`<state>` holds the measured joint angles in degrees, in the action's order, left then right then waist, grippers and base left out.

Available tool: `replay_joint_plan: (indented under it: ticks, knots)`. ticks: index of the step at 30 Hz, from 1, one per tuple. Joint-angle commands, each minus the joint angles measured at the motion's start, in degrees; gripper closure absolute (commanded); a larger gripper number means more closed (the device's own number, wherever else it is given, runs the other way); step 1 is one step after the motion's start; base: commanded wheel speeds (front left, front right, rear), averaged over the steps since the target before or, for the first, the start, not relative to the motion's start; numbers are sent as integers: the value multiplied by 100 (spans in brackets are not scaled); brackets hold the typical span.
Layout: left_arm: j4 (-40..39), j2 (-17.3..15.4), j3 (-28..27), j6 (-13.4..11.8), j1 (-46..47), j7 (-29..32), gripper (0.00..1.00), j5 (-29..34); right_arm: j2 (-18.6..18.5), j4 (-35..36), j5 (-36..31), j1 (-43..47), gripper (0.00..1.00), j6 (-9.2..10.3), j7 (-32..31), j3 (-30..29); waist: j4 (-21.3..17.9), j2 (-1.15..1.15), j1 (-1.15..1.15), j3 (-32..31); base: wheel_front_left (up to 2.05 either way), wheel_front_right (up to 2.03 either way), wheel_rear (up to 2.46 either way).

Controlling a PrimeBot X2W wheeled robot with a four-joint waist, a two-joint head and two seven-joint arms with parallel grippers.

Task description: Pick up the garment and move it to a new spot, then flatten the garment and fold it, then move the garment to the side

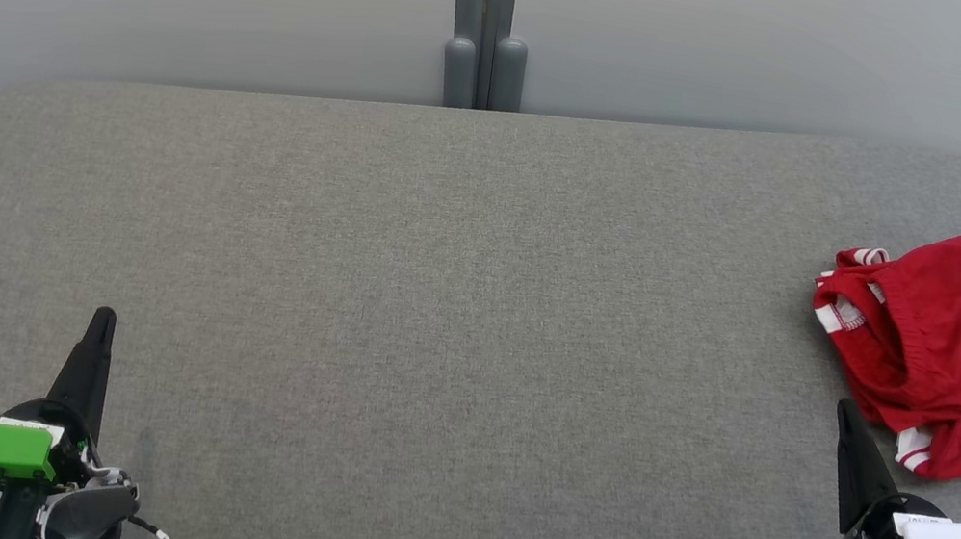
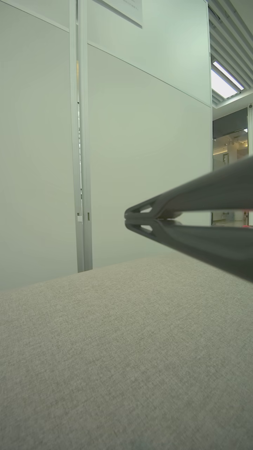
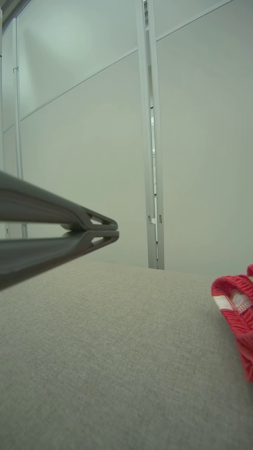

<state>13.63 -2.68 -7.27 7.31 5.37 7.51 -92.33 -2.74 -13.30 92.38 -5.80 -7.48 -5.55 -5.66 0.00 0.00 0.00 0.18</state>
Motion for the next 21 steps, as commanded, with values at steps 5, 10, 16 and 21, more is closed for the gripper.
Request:
replay_joint_plan:
  ticks: [5,10,16,21]
  knots:
    - [-6,-38,-14,36,83,2,100,-13,-26,25,39,67,100,-2,-35,-10,0,0,0,0,0,0,0]
    - [-7,-38,-14,36,83,1,100,-13,-26,25,39,67,100,-2,-35,-10,0,0,0,0,0,0,0]
    - [-7,-38,-14,36,83,1,100,-13,-26,25,39,67,100,-2,-35,-10,0,0,0,0,0,0,0]
    - [-7,-38,-14,36,83,2,100,-13,-26,25,39,67,100,-2,-35,-10,0,0,0,0,0,0,0]
